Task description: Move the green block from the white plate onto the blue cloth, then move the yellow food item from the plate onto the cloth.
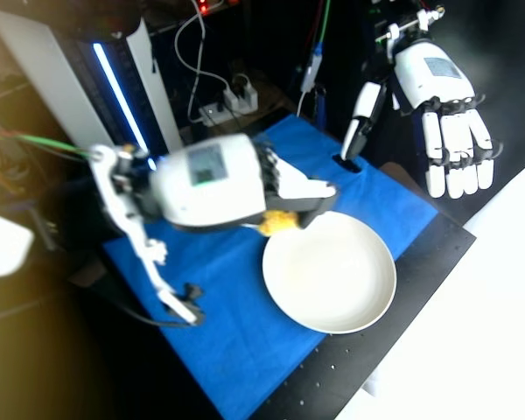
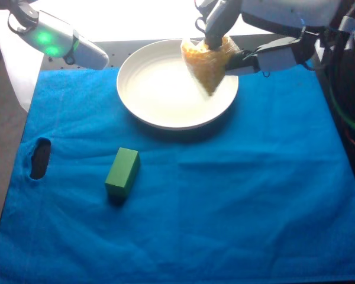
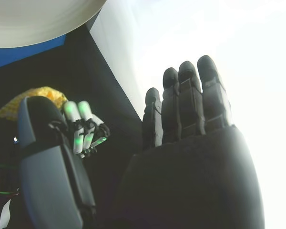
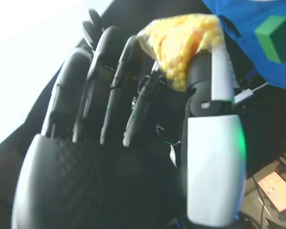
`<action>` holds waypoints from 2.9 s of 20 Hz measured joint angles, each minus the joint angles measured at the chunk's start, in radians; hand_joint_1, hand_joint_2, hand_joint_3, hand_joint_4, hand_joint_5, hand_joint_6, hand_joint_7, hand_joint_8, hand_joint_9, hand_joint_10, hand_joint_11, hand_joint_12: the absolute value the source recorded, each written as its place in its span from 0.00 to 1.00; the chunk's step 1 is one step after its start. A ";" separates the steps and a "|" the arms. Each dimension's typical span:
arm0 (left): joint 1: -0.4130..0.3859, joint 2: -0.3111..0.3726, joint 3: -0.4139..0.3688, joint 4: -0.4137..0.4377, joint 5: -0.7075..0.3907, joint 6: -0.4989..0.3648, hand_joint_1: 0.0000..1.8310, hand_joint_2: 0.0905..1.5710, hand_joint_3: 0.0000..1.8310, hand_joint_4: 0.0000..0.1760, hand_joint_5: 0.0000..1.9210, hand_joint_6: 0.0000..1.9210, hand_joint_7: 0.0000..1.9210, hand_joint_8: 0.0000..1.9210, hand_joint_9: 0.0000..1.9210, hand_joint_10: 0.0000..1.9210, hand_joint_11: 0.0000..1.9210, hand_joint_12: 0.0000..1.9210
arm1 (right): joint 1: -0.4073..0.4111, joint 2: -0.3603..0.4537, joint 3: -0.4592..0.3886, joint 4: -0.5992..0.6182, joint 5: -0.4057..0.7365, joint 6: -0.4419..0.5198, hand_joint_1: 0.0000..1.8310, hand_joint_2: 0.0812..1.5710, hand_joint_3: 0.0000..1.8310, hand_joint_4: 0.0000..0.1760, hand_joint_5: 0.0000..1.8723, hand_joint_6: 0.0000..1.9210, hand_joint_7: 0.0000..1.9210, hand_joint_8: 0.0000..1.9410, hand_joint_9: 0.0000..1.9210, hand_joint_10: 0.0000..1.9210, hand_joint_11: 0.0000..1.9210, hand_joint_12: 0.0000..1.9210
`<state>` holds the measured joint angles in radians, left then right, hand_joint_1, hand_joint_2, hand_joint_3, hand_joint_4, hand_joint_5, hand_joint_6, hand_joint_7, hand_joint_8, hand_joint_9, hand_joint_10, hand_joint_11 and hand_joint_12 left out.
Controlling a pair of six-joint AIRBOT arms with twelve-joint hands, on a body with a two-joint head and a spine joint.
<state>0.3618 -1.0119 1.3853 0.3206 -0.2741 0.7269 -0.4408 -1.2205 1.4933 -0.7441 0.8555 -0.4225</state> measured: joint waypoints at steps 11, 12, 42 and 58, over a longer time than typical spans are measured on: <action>0.013 0.001 0.000 -0.008 0.000 0.000 0.41 0.47 0.00 0.80 0.08 0.00 0.12 0.00 0.08 0.00 0.00 0.17 | -0.060 0.082 -0.134 -0.183 0.027 0.002 0.69 0.65 0.00 0.00 0.56 0.40 0.66 0.32 0.67 0.09 0.39 0.62; 0.018 0.001 0.000 -0.010 0.000 0.000 0.41 0.46 0.00 0.78 0.08 0.00 0.13 0.00 0.08 0.00 0.00 0.19 | -0.071 0.082 -0.135 -0.187 0.023 0.002 0.69 0.65 0.00 0.00 0.56 0.40 0.65 0.32 0.67 0.08 0.39 0.62; 0.029 0.005 -0.003 -0.018 0.000 0.000 0.43 0.49 0.00 0.63 0.07 0.00 0.12 0.00 0.07 0.00 0.00 0.13 | -0.134 0.059 -0.134 -0.247 0.007 0.001 0.43 0.51 0.00 0.18 0.18 0.00 0.25 0.00 0.29 0.00 0.07 0.57; 0.294 0.146 -0.198 -0.296 -0.549 0.026 0.28 0.47 0.01 0.82 0.00 0.00 0.05 0.00 0.04 0.00 0.00 0.08 | -0.138 0.153 -0.175 0.302 0.173 -0.002 0.40 0.42 0.00 0.46 0.04 0.00 0.15 0.00 0.17 0.00 0.00 0.48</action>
<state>0.6563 -0.8654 1.1870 0.0242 -0.8234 0.7532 -0.5789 -1.0676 1.3186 -0.4419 1.0286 -0.4244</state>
